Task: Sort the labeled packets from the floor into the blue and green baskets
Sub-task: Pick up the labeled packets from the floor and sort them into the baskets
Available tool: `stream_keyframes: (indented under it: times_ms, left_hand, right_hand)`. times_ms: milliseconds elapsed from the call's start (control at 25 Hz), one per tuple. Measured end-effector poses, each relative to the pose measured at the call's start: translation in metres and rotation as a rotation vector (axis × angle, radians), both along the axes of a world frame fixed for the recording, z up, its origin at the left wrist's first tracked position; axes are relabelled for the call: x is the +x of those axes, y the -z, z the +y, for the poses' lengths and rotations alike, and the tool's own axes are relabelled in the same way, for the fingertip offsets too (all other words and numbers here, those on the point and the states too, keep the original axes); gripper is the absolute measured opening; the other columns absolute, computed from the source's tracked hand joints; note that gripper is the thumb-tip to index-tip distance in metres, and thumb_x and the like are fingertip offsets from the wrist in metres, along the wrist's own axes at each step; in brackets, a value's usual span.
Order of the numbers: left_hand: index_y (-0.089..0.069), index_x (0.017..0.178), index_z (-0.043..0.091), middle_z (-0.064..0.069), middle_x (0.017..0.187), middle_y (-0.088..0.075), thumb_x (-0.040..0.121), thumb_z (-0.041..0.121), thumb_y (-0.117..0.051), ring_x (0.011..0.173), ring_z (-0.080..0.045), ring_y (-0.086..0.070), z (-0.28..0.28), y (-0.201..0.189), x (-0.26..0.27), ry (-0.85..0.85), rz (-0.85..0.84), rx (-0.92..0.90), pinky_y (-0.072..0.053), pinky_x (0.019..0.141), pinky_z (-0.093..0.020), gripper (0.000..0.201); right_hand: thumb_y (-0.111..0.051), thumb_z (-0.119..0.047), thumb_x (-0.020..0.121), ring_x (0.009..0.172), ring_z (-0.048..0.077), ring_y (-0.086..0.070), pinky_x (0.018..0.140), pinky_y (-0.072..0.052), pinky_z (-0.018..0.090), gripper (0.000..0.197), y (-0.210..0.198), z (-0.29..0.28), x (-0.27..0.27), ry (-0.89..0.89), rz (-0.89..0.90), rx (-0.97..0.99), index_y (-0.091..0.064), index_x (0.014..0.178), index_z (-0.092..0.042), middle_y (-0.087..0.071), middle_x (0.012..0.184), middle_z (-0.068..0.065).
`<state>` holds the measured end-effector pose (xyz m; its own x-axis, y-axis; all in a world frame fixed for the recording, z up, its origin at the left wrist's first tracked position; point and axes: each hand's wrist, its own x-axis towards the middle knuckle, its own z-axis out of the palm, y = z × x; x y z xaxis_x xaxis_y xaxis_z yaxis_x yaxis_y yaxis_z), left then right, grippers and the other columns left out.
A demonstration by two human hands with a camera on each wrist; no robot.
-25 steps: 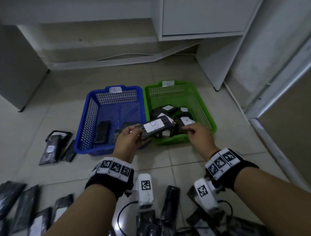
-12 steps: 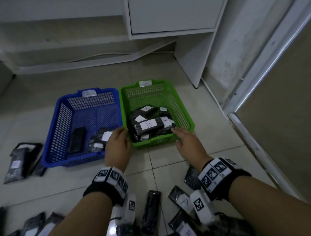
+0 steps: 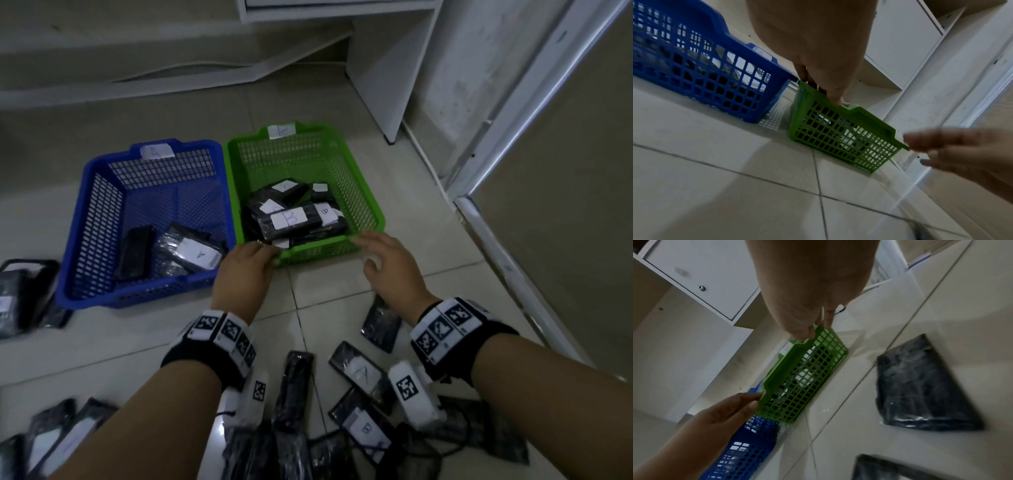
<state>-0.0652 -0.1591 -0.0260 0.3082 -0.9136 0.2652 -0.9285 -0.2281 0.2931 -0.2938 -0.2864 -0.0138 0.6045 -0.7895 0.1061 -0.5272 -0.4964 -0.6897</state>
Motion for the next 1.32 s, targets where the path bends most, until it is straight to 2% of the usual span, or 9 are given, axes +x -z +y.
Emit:
stream_keyframes:
  times_ms: [120,240,360,520,640,720,920,1120,1320]
  left_hand:
    - [-0.07,0.102,0.012,-0.013,0.103,-0.061,0.079,0.006,-0.065,0.092,-0.035,-0.054,-0.003,-0.001,-0.013,-0.089,0.031,-0.09,-0.044,0.077,-0.039,0.024]
    - [-0.068,0.098,0.013,-0.009,0.101,-0.058,0.075,0.006,-0.065,0.091,-0.03,-0.053,0.001,0.006,-0.055,0.063,0.083,-0.148,-0.044,0.076,-0.037,0.024]
    - [-0.068,0.093,0.018,-0.002,0.099,-0.06,0.079,0.018,-0.06,0.092,-0.023,-0.055,0.011,0.02,-0.091,0.435,0.229,0.044,-0.049,0.079,-0.04,0.015]
    - [-0.063,0.119,0.018,0.001,0.127,-0.055,0.079,0.031,-0.07,0.117,-0.017,-0.049,0.019,0.027,-0.103,0.607,0.35,0.435,-0.04,0.1,-0.027,0.043]
    - [-0.053,0.132,0.024,0.005,0.138,-0.048,0.075,0.03,-0.073,0.126,-0.014,-0.043,0.023,0.034,-0.105,0.638,0.321,0.498,-0.037,0.105,-0.027,0.061]
    - [-0.05,0.135,0.028,0.007,0.139,-0.048,0.074,0.022,-0.07,0.128,-0.013,-0.041,0.027,0.039,-0.11,0.635,0.326,0.513,-0.037,0.105,-0.029,0.064]
    - [-0.056,0.124,0.029,0.008,0.123,-0.05,0.072,0.024,-0.069,0.113,-0.009,-0.048,0.031,0.032,-0.116,0.626,0.373,0.444,-0.043,0.092,-0.022,0.054]
    - [-0.06,0.106,0.038,0.009,0.111,-0.059,0.065,0.017,-0.08,0.102,-0.007,-0.057,0.029,0.01,-0.074,0.296,0.796,0.3,-0.041,0.084,-0.006,0.05]
    - [-0.065,0.107,0.031,0.001,0.115,-0.065,0.066,0.005,-0.083,0.105,-0.024,-0.063,0.043,-0.009,-0.028,-0.027,1.198,0.104,-0.054,0.09,-0.036,0.052]
  right_hand:
    - [-0.055,0.004,0.084,0.112,0.024,-0.057,0.094,-0.037,0.016,0.037,0.013,0.004,-0.036,0.107,0.041,0.082,-0.067,0.115,-0.012,-0.061,0.119,0.009]
    - [-0.07,-0.013,0.08,0.123,0.027,-0.049,0.099,-0.032,0.016,0.047,0.024,0.011,-0.062,-0.075,0.262,0.154,-0.06,0.126,-0.018,-0.051,0.13,0.012]
    - [-0.077,-0.047,0.069,0.137,0.028,-0.024,0.111,-0.027,0.034,0.086,0.032,0.025,-0.072,-0.282,0.68,0.076,-0.037,0.143,-0.032,-0.023,0.152,0.006]
    - [-0.077,-0.041,0.07,0.137,0.03,-0.021,0.111,-0.028,0.035,0.086,0.025,0.031,-0.07,-0.324,0.726,0.021,-0.034,0.144,-0.028,-0.02,0.153,0.006]
    - [-0.068,-0.021,0.079,0.127,0.021,-0.044,0.105,-0.037,0.023,0.059,0.013,0.024,-0.069,-0.205,0.488,0.167,-0.051,0.135,-0.02,-0.048,0.14,0.004]
    - [-0.062,-0.014,0.087,0.108,0.013,-0.059,0.089,-0.046,0.013,0.036,0.005,0.018,-0.068,0.023,0.227,0.356,-0.063,0.123,-0.016,-0.064,0.117,-0.001]
    - [-0.052,-0.001,0.093,0.081,0.029,-0.066,0.073,-0.059,0.039,0.018,-0.02,0.015,-0.05,0.26,-0.521,1.011,-0.058,0.11,0.001,-0.065,0.1,0.021]
    - [-0.053,0.0,0.093,0.077,0.027,-0.069,0.063,-0.059,0.035,0.023,-0.037,0.015,-0.031,0.199,-0.69,1.042,-0.05,0.116,-0.001,-0.064,0.102,0.02]
    - [-0.053,0.0,0.092,0.078,0.027,-0.069,0.06,-0.059,0.035,0.015,-0.038,0.014,-0.006,0.241,-0.76,1.012,-0.055,0.106,-0.004,-0.062,0.101,0.021]
